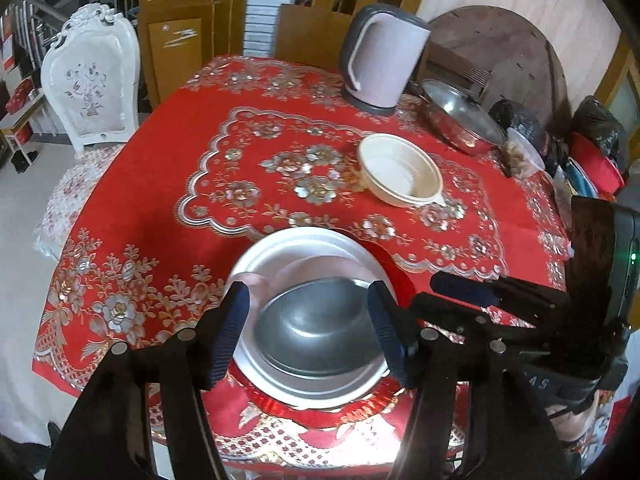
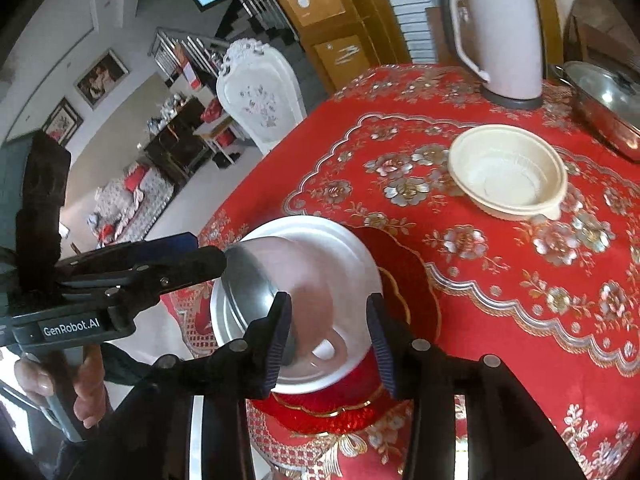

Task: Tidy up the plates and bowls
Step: 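Open both grippers and withdraw them from the grey bowl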

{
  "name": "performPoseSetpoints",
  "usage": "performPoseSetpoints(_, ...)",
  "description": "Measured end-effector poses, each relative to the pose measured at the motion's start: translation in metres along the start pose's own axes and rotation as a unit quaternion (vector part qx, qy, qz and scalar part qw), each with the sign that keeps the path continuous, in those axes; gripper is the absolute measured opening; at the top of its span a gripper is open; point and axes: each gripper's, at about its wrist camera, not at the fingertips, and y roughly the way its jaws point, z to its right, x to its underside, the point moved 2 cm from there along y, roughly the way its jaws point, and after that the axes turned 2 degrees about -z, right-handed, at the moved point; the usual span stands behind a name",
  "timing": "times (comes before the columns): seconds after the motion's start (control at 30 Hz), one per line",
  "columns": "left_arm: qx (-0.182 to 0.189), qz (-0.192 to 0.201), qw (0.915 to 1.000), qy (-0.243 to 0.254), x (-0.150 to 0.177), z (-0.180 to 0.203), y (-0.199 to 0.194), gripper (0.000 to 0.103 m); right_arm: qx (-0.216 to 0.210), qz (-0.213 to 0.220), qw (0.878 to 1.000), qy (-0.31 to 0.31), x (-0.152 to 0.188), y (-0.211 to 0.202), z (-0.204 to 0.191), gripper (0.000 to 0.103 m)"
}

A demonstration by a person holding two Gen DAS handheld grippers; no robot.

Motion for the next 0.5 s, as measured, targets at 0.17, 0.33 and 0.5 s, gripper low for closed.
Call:
performPoseSetpoints(0.17, 0.007, 0.001, 0.9999, 0.009, 0.001, 0.013, -0.001, 0.061, -0.002, 0.012, 1.0, 0.011, 0.005, -0.015, 0.014, 0.043)
performPoseSetpoints(0.33, 0.014, 0.004, 0.9998, 0.016, 0.0, 0.027, -0.004, 0.061, -0.001, 0.022, 0.999, 0.026, 0.009, -0.026, 0.03, 0.043)
performPoseSetpoints(0.5, 0.021, 0.006, 0.9994, 0.027, -0.001, 0.043, -0.007, 0.061, -0.002, 0.031, 0.999, 0.037, 0.013, -0.036, 0.043, 0.045)
